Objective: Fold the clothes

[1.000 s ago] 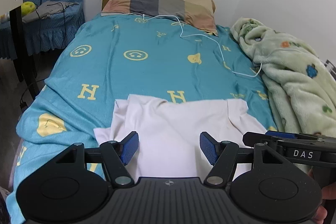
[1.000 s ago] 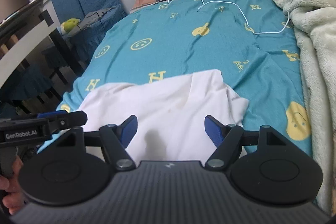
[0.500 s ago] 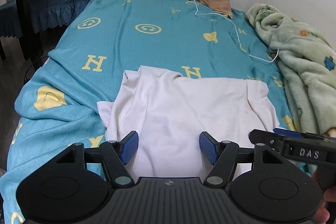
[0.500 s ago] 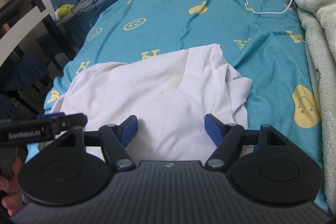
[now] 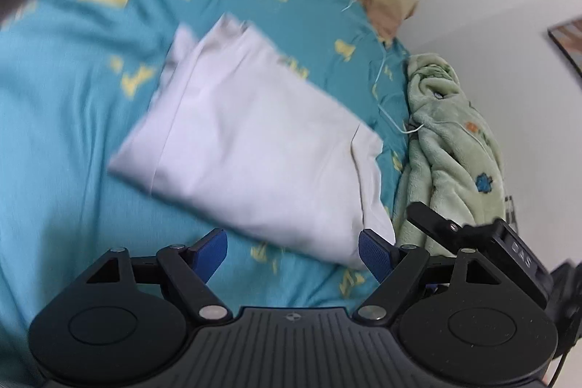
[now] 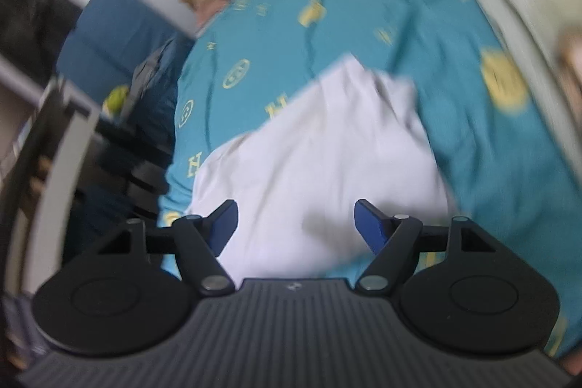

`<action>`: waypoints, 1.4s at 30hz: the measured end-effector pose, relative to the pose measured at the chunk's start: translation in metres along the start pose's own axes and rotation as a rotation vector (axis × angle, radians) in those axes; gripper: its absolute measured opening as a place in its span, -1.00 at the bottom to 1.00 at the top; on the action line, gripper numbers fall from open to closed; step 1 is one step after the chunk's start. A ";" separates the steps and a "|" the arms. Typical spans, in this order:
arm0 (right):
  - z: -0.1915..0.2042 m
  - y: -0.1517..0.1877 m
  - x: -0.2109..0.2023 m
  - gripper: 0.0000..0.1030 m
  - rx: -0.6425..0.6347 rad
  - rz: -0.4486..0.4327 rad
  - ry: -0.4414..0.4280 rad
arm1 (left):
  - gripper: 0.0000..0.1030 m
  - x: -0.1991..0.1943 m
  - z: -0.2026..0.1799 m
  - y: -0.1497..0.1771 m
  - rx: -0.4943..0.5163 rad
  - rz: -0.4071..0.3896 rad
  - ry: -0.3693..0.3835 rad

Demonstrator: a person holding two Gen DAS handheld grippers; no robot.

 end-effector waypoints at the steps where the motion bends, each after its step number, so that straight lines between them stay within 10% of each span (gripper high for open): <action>1: -0.005 0.005 -0.001 0.44 0.053 0.021 -0.020 | 0.59 0.006 0.006 0.003 -0.039 0.024 0.005; 10: -0.017 0.017 0.011 0.43 0.220 0.107 -0.140 | 0.57 0.042 0.043 -0.004 -0.370 -0.039 0.130; 13: -0.026 0.019 0.022 0.43 0.286 0.157 -0.179 | 0.25 0.042 0.053 -0.008 -0.442 -0.095 0.134; 23: -0.026 0.037 0.044 0.44 0.484 0.283 -0.304 | -0.58 0.025 0.030 -0.025 -0.346 -0.210 0.221; 33: -0.056 -0.006 0.080 0.43 0.705 0.085 -0.274 | -0.61 0.029 0.026 -0.038 -0.373 -0.248 0.332; 42: -0.059 -0.010 0.075 -0.27 0.632 0.010 -0.229 | -0.15 0.052 0.030 -0.030 -0.402 -0.200 0.281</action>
Point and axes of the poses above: each gripper's, at about its wrist camera, not at the fingertips, and x roughly the way its jaws point, z to its left, y to its underside, the point moved 6 cm from there along x, roughly the way its jaws point, and after that the axes turned 12 degrees about x, right-handed, at the moved point
